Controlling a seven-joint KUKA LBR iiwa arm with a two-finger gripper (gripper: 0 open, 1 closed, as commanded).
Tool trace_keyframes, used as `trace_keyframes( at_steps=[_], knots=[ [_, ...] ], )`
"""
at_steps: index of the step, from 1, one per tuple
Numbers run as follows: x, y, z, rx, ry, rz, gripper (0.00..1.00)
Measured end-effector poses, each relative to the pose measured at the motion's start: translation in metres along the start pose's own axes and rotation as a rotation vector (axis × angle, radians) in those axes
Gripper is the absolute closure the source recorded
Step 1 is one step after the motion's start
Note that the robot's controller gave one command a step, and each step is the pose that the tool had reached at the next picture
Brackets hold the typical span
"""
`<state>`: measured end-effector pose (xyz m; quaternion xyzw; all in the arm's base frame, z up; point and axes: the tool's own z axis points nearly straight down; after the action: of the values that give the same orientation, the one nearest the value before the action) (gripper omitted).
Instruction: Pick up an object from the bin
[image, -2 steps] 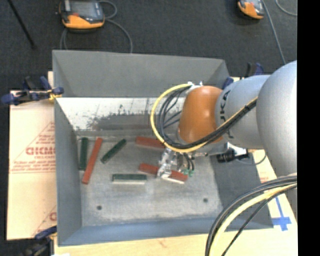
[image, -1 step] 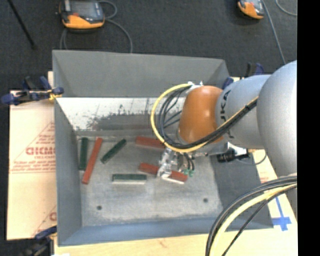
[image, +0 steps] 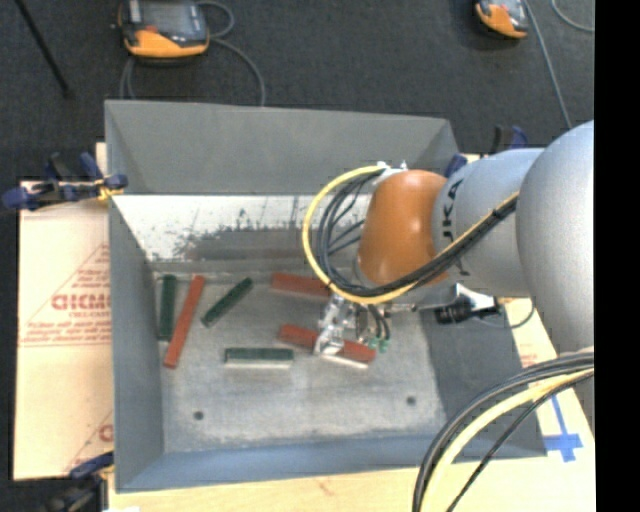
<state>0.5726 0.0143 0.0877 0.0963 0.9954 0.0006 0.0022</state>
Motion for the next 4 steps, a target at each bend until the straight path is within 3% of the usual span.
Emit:
trace_keyframes(
  at_steps=[4],
  knots=[
    [-0.001, 0.0, -0.016, 0.0, 0.001, -0.001, 1.0]
  ],
)
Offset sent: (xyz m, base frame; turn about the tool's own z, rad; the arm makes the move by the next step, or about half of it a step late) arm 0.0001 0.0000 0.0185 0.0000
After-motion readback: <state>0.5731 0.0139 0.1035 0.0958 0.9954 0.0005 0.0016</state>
